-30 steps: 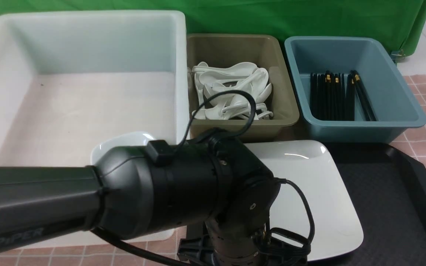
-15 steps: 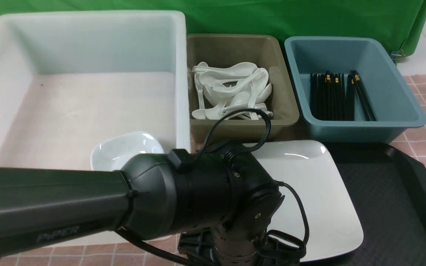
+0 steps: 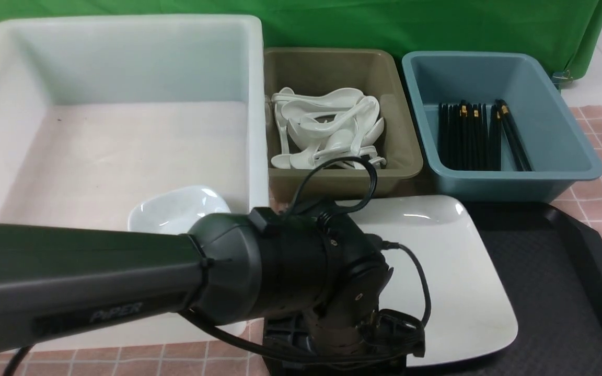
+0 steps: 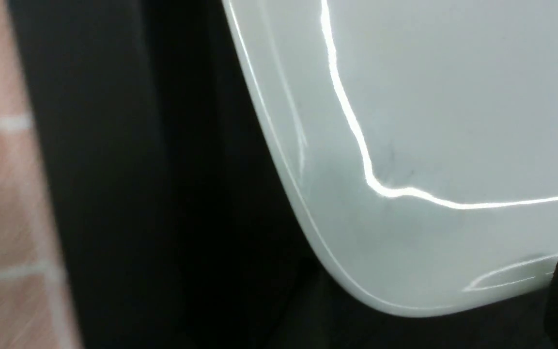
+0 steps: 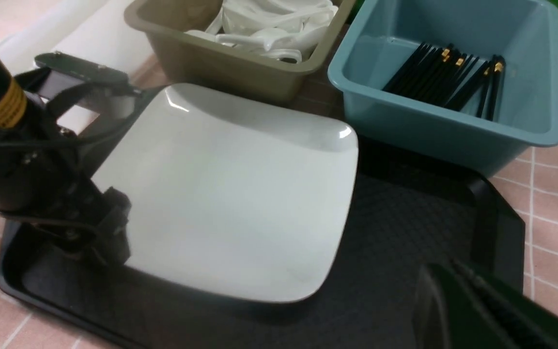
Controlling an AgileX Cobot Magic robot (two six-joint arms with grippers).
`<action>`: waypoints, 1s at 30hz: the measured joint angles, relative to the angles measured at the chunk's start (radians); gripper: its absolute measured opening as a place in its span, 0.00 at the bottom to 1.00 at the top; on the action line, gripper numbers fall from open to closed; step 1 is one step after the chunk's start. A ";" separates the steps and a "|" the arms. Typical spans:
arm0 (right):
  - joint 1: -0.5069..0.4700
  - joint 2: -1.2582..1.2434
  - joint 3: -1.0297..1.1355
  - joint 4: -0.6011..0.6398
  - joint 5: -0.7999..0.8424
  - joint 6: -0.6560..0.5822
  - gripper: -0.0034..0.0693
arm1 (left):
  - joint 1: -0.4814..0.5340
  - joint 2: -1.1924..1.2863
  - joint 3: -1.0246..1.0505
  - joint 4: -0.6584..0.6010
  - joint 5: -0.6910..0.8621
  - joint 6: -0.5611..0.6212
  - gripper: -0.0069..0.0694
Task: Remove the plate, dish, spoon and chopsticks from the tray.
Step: Use the left arm to grab a plate from the dinner plate
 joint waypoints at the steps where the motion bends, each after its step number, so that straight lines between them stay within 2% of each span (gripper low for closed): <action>1: 0.000 0.000 0.000 0.000 0.000 0.000 0.09 | 0.000 0.002 0.000 0.000 -0.027 0.007 0.84; 6: 0.000 0.000 0.000 0.000 0.006 0.000 0.09 | 0.000 0.009 0.000 -0.022 -0.210 0.095 0.84; 10: 0.000 0.000 0.000 0.000 0.017 0.000 0.09 | 0.000 0.009 0.000 -0.048 -0.283 0.169 0.84; 12: 0.000 0.000 0.000 0.000 0.019 0.000 0.09 | 0.005 0.009 0.000 -0.053 -0.284 0.168 0.84; 18: 0.000 0.000 0.000 0.000 0.019 0.000 0.09 | 0.040 0.011 0.000 -0.120 -0.272 0.059 0.84; 30: 0.000 0.000 0.000 0.000 0.019 0.001 0.09 | 0.041 0.090 0.000 -0.224 -0.405 0.030 0.84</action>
